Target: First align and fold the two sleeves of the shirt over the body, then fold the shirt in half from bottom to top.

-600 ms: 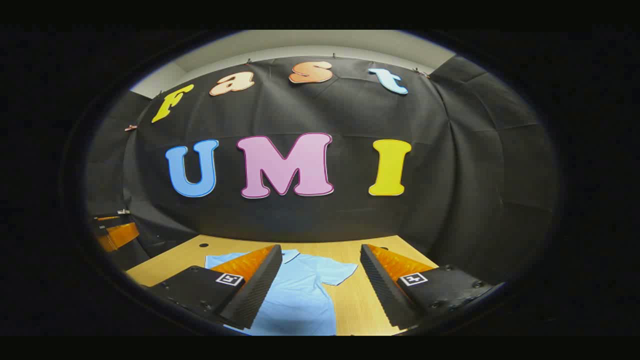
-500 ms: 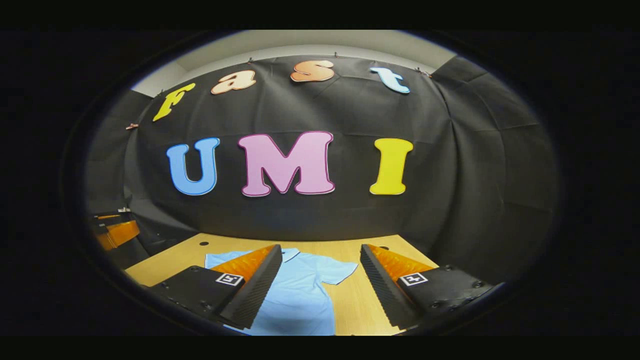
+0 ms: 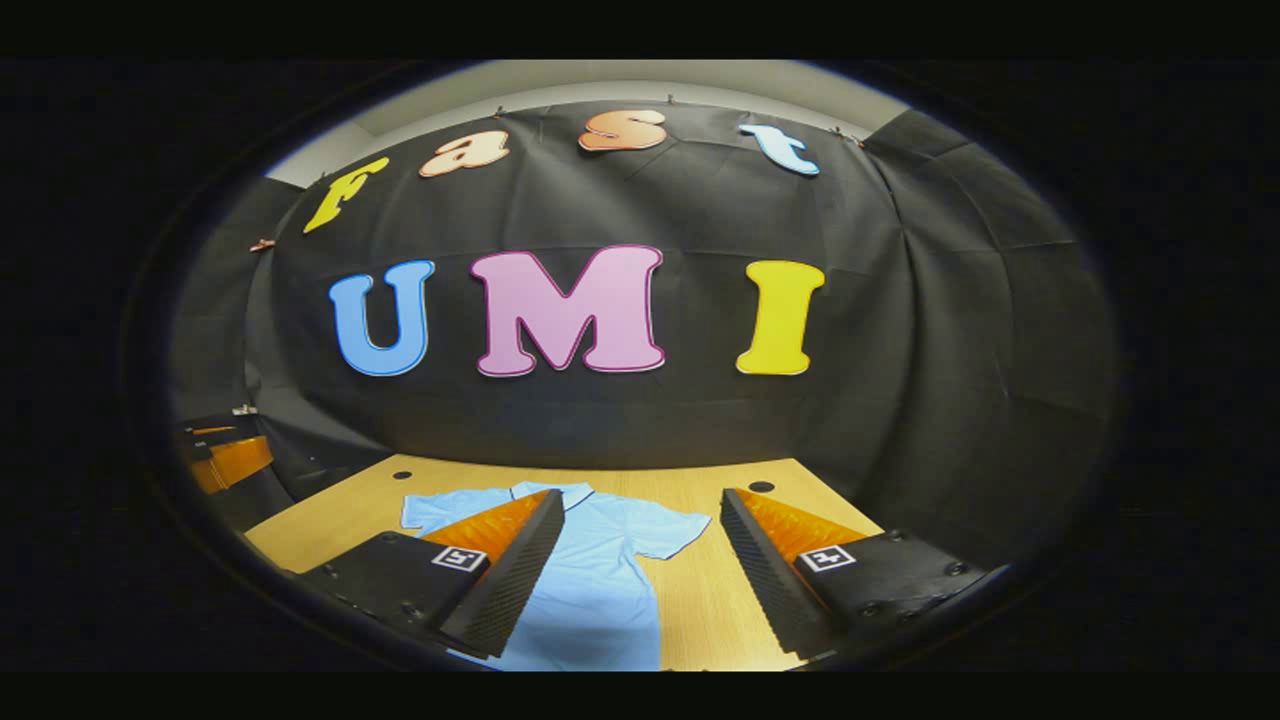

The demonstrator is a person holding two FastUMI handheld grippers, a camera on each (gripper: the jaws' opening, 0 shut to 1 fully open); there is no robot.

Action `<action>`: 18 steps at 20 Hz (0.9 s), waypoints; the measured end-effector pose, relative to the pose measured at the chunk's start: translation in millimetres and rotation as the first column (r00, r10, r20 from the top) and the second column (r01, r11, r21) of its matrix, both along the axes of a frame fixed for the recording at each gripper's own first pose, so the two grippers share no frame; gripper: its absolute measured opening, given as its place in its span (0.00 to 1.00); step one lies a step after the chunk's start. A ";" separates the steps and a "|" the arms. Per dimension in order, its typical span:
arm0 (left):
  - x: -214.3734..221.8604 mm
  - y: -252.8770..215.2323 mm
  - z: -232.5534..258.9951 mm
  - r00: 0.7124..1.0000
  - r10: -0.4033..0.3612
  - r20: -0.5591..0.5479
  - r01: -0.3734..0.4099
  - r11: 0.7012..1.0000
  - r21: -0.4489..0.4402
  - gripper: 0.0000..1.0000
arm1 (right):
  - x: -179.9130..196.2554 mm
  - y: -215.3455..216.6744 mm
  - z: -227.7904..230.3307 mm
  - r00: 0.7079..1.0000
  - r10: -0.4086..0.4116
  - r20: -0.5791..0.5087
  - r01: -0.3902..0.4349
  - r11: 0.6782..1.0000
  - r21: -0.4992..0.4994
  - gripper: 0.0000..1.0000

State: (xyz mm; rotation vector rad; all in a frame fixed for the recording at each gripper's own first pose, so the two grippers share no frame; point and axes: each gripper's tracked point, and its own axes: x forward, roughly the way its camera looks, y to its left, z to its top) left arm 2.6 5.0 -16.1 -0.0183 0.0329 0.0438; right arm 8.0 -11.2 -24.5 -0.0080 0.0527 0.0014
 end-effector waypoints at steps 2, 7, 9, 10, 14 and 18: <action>1.5 -3.1 -1.3 1.000 -0.006 -0.003 0.006 1.000 -0.008 0.96 | 2.9 0.2 -5.2 1.000 0.001 -0.012 -0.001 1.000 0.001 0.97; 6.3 -1.9 -10.7 1.000 0.002 -0.026 -0.002 1.000 0.006 0.96 | 30.2 -6.0 -15.1 0.999 0.001 -0.040 -0.003 0.999 -0.037 0.97; 8.8 1.9 -14.9 0.999 0.016 -0.041 -0.015 1.000 0.011 0.97 | 49.2 -16.2 -20.9 0.998 -0.012 -0.058 0.008 0.998 -0.066 0.97; 10.4 3.2 -15.5 0.999 0.019 -0.048 -0.019 1.000 0.010 0.96 | 59.8 -22.1 -21.8 0.998 -0.021 -0.060 0.016 0.997 -0.082 0.97; 20.8 8.3 -23.1 0.996 0.040 -0.084 -0.039 0.999 0.016 0.96 | 114.2 -41.5 -45.5 0.989 -0.044 -0.139 0.029 0.994 -0.108 0.97; 31.8 15.8 -27.5 0.990 0.080 -0.115 -0.078 0.997 0.029 0.96 | 173.0 -63.6 -78.5 0.970 -0.084 -0.228 0.059 0.992 -0.116 0.97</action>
